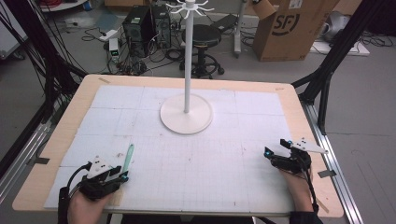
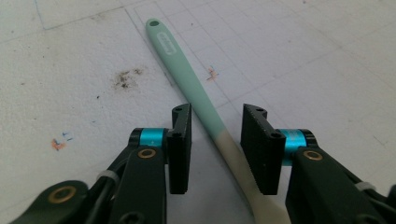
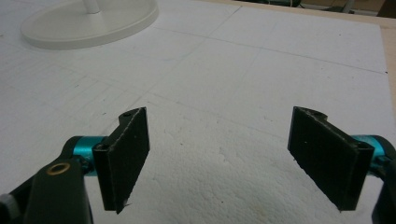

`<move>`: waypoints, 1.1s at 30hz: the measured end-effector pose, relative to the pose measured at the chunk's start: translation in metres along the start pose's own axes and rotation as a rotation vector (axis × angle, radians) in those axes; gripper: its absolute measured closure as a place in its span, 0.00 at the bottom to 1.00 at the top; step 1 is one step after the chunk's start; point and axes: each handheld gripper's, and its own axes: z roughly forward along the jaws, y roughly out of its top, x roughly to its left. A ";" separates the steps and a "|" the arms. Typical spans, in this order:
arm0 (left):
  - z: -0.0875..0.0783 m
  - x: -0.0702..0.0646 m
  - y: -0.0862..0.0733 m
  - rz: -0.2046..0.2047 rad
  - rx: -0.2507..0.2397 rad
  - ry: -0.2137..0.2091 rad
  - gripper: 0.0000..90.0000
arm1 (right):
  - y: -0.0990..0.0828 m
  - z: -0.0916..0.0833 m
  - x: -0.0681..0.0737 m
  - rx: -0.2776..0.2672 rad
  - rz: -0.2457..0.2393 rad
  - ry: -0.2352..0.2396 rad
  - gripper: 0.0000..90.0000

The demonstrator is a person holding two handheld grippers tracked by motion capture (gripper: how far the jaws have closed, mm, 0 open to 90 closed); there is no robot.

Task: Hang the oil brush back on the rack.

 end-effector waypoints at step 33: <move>0.001 0.002 0.002 -0.006 0.000 0.007 0.89 | 0.000 0.000 0.000 0.000 -0.002 0.002 0.23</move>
